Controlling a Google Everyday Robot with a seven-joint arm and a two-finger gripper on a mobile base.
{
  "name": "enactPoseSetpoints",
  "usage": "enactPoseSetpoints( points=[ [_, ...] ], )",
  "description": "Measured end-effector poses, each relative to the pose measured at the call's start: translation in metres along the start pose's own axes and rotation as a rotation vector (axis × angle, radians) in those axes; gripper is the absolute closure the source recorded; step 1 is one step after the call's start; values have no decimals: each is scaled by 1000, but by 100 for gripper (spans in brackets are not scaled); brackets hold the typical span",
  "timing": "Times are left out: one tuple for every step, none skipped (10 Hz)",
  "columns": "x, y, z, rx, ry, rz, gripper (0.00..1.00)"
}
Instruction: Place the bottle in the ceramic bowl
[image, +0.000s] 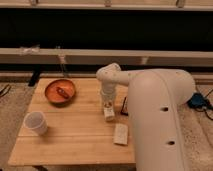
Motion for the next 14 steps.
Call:
enactPoseSetpoints(
  points=[
    [-1, 4, -9, -4, -3, -10, 75],
    [-3, 10, -19, -9, -5, -28, 85],
    [-8, 20, -35, -17, -15, -64, 96],
    [-14, 33, -50, -28, -29, -106, 100],
    [-21, 44, -62, -36, -44, -145, 100],
    [-29, 60, -79, -49, -67, -194, 100],
    [-40, 79, -96, -61, -96, -248, 100],
    [-47, 92, -106, -69, -116, -282, 100],
    [-55, 108, -117, -79, -139, -319, 100],
    [-63, 126, -124, -91, -159, -358, 100],
    [-72, 152, -132, -111, -192, -408, 100],
    [-80, 167, -134, -126, -211, -439, 100],
    [-89, 183, -132, -145, -230, -466, 100],
    [-95, 191, -129, -154, -240, -481, 100]
  ],
)
